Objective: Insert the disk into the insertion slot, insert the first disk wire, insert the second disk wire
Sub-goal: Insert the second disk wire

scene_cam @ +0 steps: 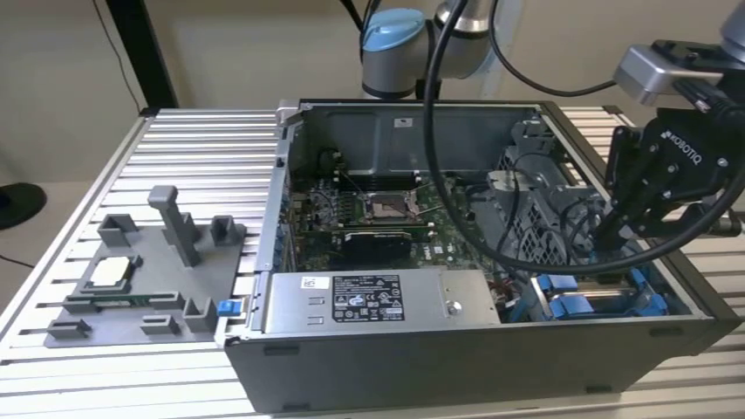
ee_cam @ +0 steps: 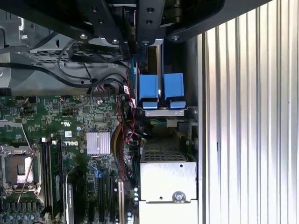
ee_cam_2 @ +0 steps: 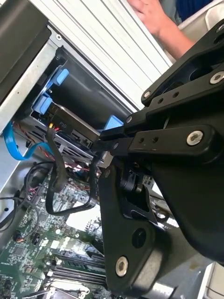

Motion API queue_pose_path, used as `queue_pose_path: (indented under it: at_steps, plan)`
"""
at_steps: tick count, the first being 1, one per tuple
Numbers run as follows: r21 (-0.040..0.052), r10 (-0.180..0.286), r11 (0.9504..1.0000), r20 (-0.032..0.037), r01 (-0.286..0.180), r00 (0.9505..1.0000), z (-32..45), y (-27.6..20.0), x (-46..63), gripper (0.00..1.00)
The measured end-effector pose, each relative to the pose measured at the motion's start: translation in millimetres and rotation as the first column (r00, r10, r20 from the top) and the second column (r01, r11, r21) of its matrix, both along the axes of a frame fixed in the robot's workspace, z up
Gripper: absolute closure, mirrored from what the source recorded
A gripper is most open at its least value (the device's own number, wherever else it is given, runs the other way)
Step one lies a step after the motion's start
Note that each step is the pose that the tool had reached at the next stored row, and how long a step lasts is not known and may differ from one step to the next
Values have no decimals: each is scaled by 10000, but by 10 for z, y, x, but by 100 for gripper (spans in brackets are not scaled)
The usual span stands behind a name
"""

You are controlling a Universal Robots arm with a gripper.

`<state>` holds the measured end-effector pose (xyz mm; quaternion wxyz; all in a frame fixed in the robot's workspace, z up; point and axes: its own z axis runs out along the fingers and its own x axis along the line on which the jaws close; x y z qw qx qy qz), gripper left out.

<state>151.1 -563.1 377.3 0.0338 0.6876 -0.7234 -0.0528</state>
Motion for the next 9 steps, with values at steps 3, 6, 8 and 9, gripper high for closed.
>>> queue_pose_path:
  at_steps: [3, 6, 8, 9]
  plan:
    - [0, 0, 10000, 2, 0, 10000, 0, 0, -12, 100]
    - [1, 0, 10000, 2, 0, 10000, -1, 0, -24, 100]
    - [0, 0, 10000, 3, 0, 10000, 0, 0, -31, 100]
    - [1, 0, 10000, 3, 0, 10000, -1, 0, -36, 100]
